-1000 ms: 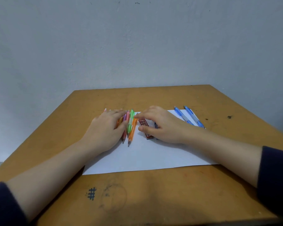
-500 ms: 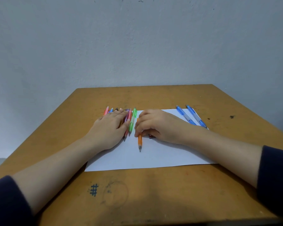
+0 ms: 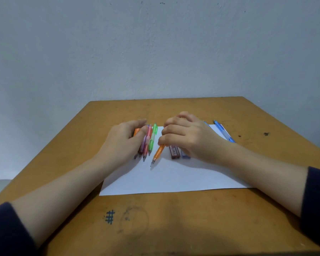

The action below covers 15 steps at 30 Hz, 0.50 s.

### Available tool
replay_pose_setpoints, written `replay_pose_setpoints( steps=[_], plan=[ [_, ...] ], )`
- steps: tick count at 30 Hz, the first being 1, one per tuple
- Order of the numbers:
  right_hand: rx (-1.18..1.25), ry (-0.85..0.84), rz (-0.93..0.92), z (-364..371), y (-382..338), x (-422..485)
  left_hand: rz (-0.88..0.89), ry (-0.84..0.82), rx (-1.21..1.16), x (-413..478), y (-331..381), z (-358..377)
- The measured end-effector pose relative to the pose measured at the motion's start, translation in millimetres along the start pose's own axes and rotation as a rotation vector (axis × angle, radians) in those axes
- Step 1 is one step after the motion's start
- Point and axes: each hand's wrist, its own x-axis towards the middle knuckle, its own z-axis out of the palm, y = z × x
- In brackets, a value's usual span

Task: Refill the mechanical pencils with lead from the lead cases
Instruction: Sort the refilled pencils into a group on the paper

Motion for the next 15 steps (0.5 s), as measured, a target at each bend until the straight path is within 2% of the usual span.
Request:
replay_pose_setpoints(
  steps=[3, 7, 11, 15],
  plan=[
    [-0.048, 0.043, 0.032, 0, 4, -2, 0.019, 0.036, -0.132, -4, 7, -2],
    [-0.026, 0.132, 0.136, -4, 4, 0, 0.118, 0.049, -0.186, -9, 11, -2],
    [0.033, 0.173, 0.241, -5, 3, 0, 0.214, 0.074, -0.16, -11, 10, 2],
    [0.071, 0.19, 0.272, -6, -1, 2, 0.305, 0.13, -0.132, -7, 3, 6]
  ],
)
